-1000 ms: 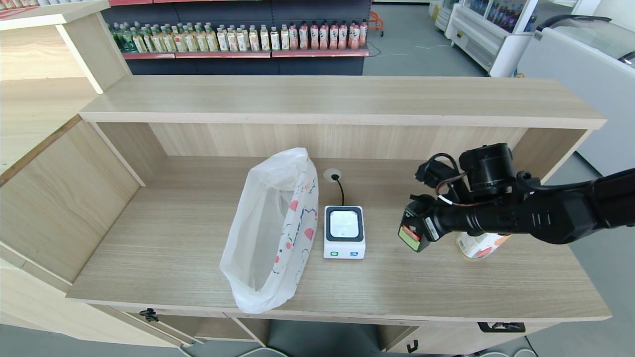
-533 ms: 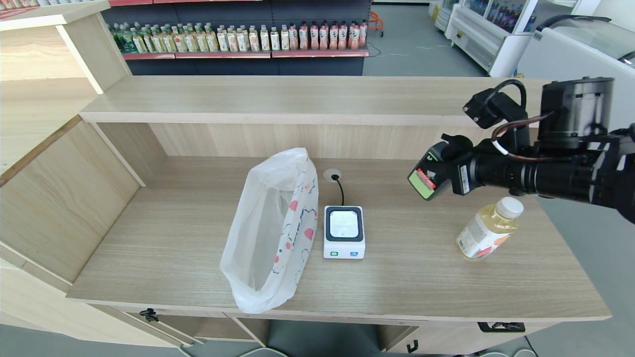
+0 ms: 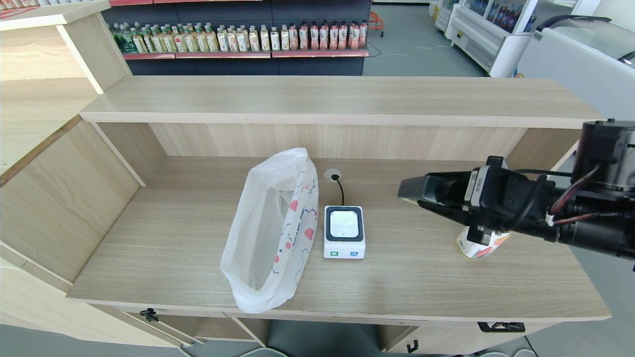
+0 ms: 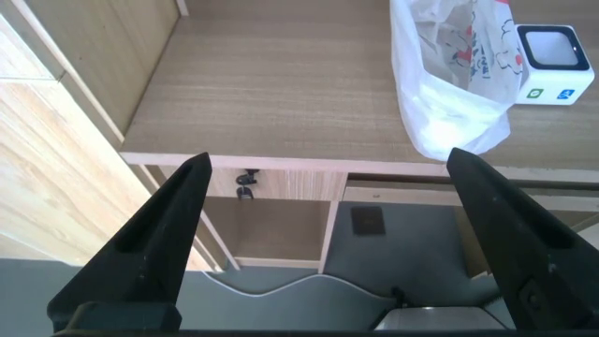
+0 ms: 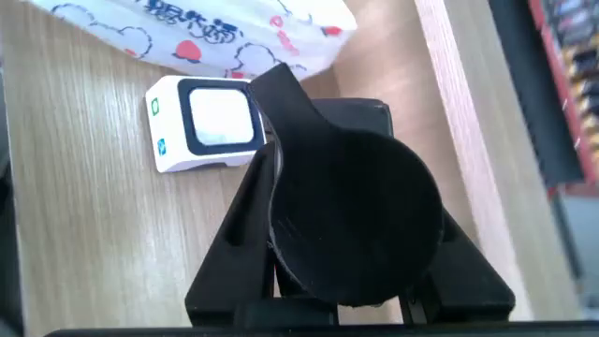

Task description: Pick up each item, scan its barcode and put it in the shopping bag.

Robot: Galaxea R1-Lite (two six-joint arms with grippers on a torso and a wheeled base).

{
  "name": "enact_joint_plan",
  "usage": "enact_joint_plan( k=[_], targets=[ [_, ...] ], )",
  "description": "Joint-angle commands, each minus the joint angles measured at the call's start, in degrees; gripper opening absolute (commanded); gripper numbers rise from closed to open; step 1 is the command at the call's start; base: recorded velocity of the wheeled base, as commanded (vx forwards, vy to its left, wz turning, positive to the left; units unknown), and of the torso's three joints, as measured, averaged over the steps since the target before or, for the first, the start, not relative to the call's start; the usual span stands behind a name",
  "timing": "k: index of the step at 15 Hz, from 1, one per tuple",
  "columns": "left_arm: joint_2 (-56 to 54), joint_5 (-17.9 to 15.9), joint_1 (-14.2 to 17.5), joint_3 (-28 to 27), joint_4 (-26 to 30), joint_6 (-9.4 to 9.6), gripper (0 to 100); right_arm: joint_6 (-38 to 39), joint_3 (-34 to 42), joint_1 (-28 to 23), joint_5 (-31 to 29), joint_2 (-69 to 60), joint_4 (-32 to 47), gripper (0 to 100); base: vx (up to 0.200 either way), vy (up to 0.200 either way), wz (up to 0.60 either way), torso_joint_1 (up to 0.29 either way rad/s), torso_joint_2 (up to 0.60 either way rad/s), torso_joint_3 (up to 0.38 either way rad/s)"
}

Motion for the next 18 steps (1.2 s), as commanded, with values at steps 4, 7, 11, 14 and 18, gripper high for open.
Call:
enact_joint_plan(
  k=[4, 7, 11, 14, 18],
  targets=[
    [0.0, 0.0, 0.0, 0.0, 0.0, -0.01, 100, -50.4, -0.4, 3.7, 20.7, 4.7, 17.5, 0, 0.000, 0.000, 0.00, 0.000, 0.00, 0.000],
    [0.0, 0.0, 0.0, 0.0, 0.0, -0.01, 100, -66.6, 6.9, 6.3, 22.6, 8.2, 20.6, 0, 0.000, 0.000, 0.00, 0.000, 0.00, 0.000],
    [0.0, 0.0, 0.0, 0.0, 0.0, -0.01, 100, -84.0, 8.7, 10.0, 26.6, 11.8, 19.9, 0, 0.000, 0.000, 0.00, 0.000, 0.00, 0.000],
    [0.0, 0.0, 0.0, 0.0, 0.0, -0.01, 100, -88.6, 10.1, 8.1, 28.2, 11.2, 17.8, 0, 0.000, 0.000, 0.00, 0.000, 0.00, 0.000],
    [0.0, 0.0, 0.0, 0.0, 0.0, -0.01, 100, -88.7, 11.7, 5.0, 28.2, 10.8, 9.2, 0, 0.000, 0.000, 0.00, 0.000, 0.00, 0.000]
  ],
)
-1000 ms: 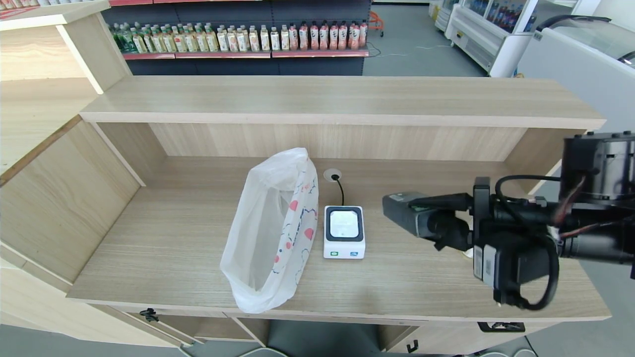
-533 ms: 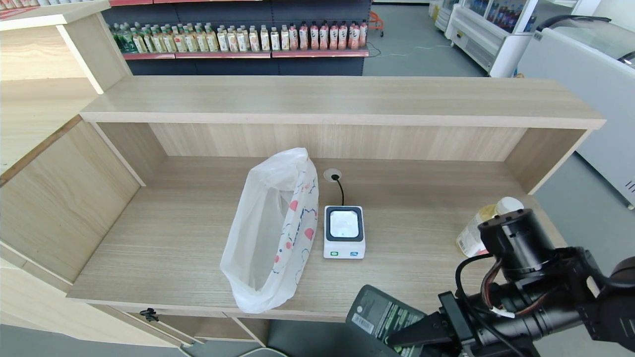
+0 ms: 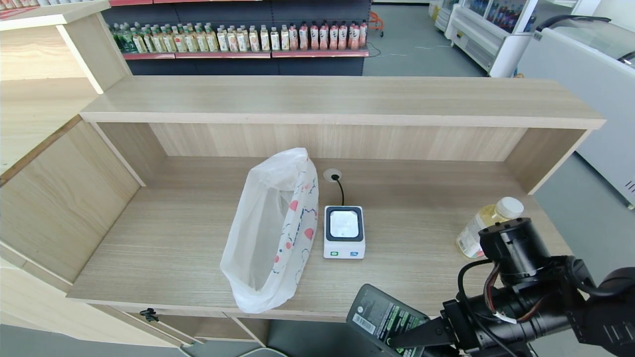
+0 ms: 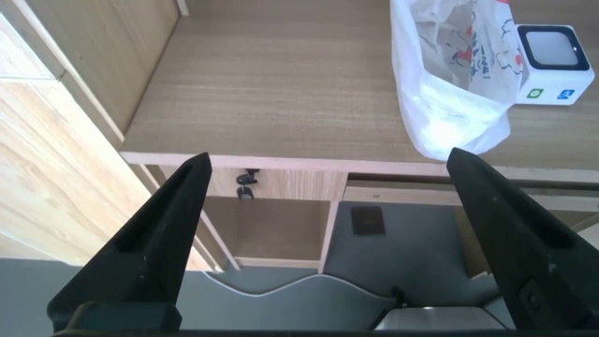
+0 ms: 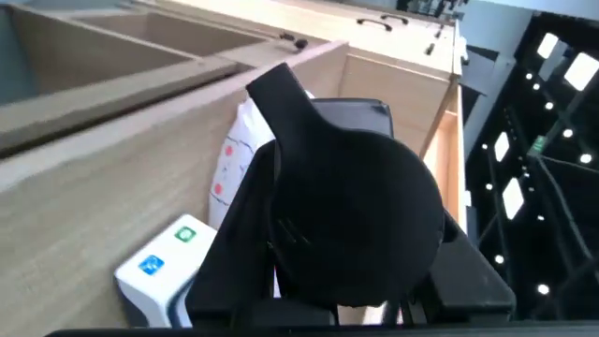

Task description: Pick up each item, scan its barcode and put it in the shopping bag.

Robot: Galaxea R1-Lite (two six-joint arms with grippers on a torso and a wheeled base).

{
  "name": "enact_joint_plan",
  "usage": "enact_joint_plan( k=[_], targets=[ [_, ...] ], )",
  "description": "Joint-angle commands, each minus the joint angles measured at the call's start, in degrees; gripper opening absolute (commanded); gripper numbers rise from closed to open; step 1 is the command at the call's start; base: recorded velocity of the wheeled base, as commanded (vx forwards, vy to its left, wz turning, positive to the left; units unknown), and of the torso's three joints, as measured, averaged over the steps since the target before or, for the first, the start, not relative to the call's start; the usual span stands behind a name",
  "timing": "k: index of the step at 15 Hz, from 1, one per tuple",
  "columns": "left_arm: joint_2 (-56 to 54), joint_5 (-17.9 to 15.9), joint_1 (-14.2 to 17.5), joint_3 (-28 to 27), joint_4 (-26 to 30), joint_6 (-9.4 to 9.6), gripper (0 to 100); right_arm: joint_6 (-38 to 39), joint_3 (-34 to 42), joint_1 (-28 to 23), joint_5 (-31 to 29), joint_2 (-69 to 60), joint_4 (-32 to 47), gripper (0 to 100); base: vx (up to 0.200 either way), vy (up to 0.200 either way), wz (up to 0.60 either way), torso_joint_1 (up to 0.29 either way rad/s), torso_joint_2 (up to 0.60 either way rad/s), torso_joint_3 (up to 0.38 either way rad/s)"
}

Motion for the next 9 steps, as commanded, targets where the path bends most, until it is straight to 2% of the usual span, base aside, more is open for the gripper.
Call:
enact_joint_plan(
  k=[1, 3, 7, 9],
  targets=[
    [0.0, 0.0, 0.0, 0.0, 0.0, -0.01, 100, 0.0, -0.6, -0.3, 0.0, 0.5, -4.7, 0, 0.000, 0.000, 0.00, 0.000, 0.00, 0.000],
    [0.0, 0.0, 0.0, 0.0, 0.0, -0.01, 100, 0.5, -0.9, 1.0, 0.0, 2.7, -10.6, 0, 0.000, 0.000, 0.00, 0.000, 0.00, 0.000],
    [0.0, 0.0, 0.0, 0.0, 0.0, -0.01, 100, 1.0, -4.3, 7.0, 0.0, 7.2, -11.1, 0, 0.000, 0.000, 0.00, 0.000, 0.00, 0.000],
    [0.0, 0.0, 0.0, 0.0, 0.0, -0.01, 100, 1.2, -5.5, 7.8, 0.0, 8.3, -11.1, 0, 0.000, 0.000, 0.00, 0.000, 0.00, 0.000]
  ],
)
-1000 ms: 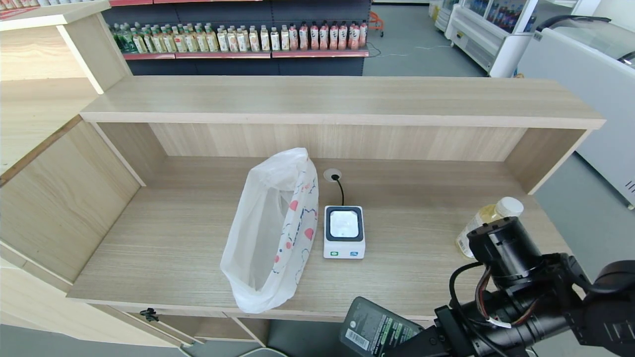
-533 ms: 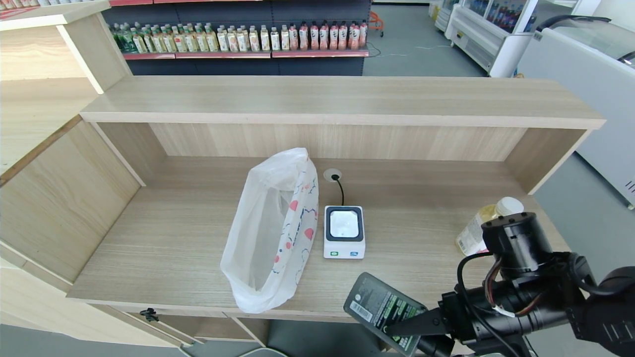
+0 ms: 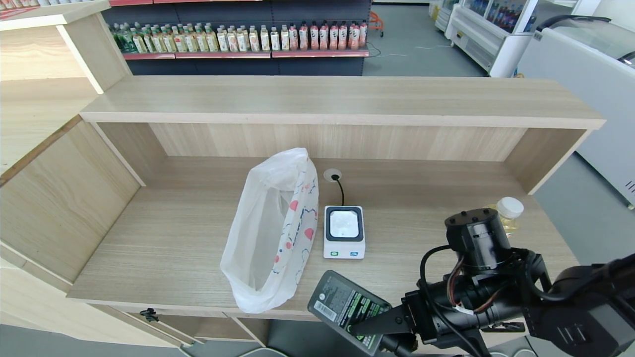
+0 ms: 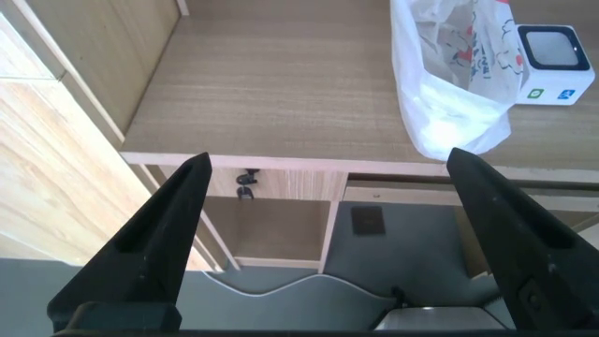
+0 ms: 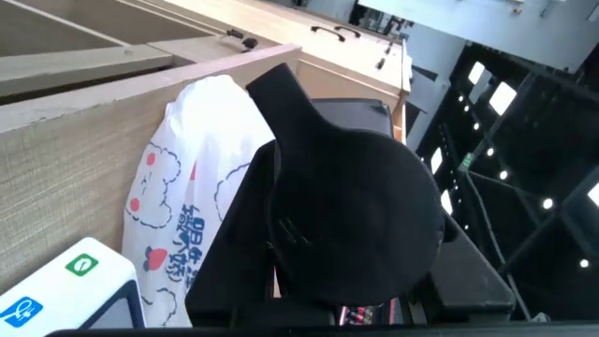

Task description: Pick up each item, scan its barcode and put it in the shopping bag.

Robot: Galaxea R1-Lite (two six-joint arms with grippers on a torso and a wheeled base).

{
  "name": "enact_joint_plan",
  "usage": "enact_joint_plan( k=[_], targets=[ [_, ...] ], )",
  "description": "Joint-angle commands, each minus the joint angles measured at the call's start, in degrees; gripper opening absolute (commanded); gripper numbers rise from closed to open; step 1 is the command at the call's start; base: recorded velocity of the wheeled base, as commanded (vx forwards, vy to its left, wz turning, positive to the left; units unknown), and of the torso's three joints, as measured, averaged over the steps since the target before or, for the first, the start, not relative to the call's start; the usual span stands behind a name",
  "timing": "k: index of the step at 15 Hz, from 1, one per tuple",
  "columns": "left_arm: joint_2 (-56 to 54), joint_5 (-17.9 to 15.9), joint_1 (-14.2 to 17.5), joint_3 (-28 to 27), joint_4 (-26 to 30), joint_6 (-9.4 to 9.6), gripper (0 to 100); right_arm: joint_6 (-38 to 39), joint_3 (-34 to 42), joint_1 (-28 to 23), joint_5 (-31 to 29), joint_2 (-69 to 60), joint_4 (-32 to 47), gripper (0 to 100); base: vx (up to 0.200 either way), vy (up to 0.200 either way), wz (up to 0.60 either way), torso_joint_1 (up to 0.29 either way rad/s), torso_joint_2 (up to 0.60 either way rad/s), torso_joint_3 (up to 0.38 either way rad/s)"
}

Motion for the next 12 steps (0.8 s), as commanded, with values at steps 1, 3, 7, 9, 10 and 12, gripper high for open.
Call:
enact_joint_plan(
  k=[1, 3, 7, 9, 10, 12],
  targets=[
    [0.0, 0.0, 0.0, 0.0, 0.0, 0.01, 100, 0.4, -1.1, 0.6, 0.0, 2.2, -0.2, 0, 0.000, 0.000, 0.00, 0.000, 0.00, 0.000],
    [0.0, 0.0, 0.0, 0.0, 0.0, 0.01, 100, 0.4, -1.7, 0.6, 0.1, 2.5, -0.2, 0, 0.000, 0.000, 0.00, 0.000, 0.00, 0.000],
    [0.0, 0.0, 0.0, 0.0, 0.0, 0.01, 100, 0.4, -3.6, 0.7, 0.0, 3.2, -0.3, 0, 0.000, 0.000, 0.00, 0.000, 0.00, 0.000],
    [0.0, 0.0, 0.0, 0.0, 0.0, 0.01, 100, 0.8, -5.3, 0.6, 0.0, 4.0, -0.3, 0, 0.000, 0.000, 0.00, 0.000, 0.00, 0.000],
    [0.0, 0.0, 0.0, 0.0, 0.0, 0.01, 100, 0.8, -6.1, 0.6, 0.0, 4.7, -0.3, 0, 0.000, 0.000, 0.00, 0.000, 0.00, 0.000],
    [0.0, 0.0, 0.0, 0.0, 0.0, 0.01, 100, 0.8, -8.7, 0.8, 0.0, 6.9, -0.5, 0, 0.000, 0.000, 0.00, 0.000, 0.00, 0.000]
  ],
)
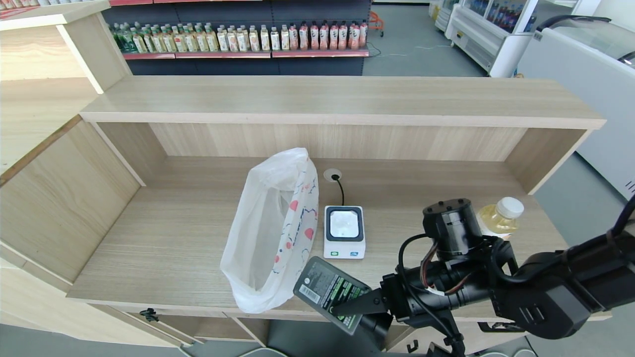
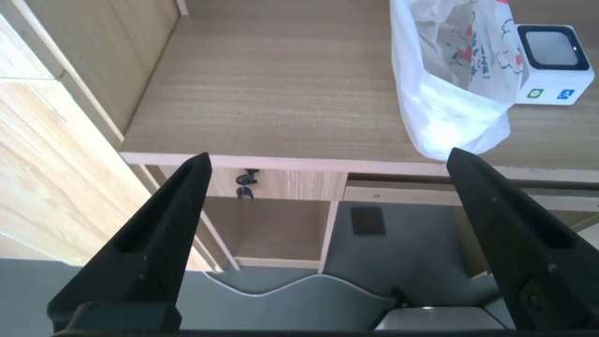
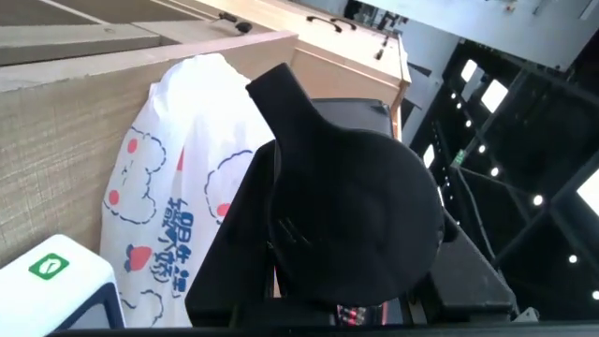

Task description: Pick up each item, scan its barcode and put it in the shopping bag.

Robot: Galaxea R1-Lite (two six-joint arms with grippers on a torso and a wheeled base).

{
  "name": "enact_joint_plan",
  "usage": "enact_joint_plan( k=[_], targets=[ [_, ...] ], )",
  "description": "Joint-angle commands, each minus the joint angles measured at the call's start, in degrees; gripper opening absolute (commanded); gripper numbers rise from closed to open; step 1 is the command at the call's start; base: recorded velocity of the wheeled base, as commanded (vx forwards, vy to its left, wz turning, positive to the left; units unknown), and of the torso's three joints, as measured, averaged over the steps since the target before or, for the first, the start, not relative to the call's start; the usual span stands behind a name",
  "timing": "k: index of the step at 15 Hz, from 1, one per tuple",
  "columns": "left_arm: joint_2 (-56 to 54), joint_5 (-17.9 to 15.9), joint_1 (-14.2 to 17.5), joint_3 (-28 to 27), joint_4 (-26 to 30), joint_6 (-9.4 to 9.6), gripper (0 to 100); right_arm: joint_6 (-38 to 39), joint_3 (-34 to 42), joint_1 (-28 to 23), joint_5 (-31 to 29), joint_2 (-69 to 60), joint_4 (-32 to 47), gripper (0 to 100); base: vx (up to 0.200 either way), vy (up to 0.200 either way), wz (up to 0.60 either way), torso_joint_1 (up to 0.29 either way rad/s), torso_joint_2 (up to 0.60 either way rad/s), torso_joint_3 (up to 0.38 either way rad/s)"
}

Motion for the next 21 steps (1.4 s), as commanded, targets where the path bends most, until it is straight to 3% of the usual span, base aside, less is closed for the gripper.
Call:
enact_joint_plan(
  k=[1, 17, 19, 21],
  targets=[
    [0.0, 0.0, 0.0, 0.0, 0.0, -0.01, 100, 0.1, -3.0, 0.2, 0.0, 2.5, -0.9, 0, 0.000, 0.000, 0.00, 0.000, 0.00, 0.000],
    [0.0, 0.0, 0.0, 0.0, 0.0, -0.01, 100, 2.9, -3.8, 1.3, 0.0, 4.0, -2.4, 0, 0.000, 0.000, 0.00, 0.000, 0.00, 0.000],
    [0.0, 0.0, 0.0, 0.0, 0.0, -0.01, 100, 19.0, -0.9, 1.7, 0.0, -2.8, -2.3, 0, 0.000, 0.000, 0.00, 0.000, 0.00, 0.000],
    [0.0, 0.0, 0.0, 0.0, 0.0, -0.01, 100, 38.0, 7.0, 0.6, -1.6, -11.2, -2.4, 0, 0.000, 0.000, 0.00, 0.000, 0.00, 0.000]
  ],
)
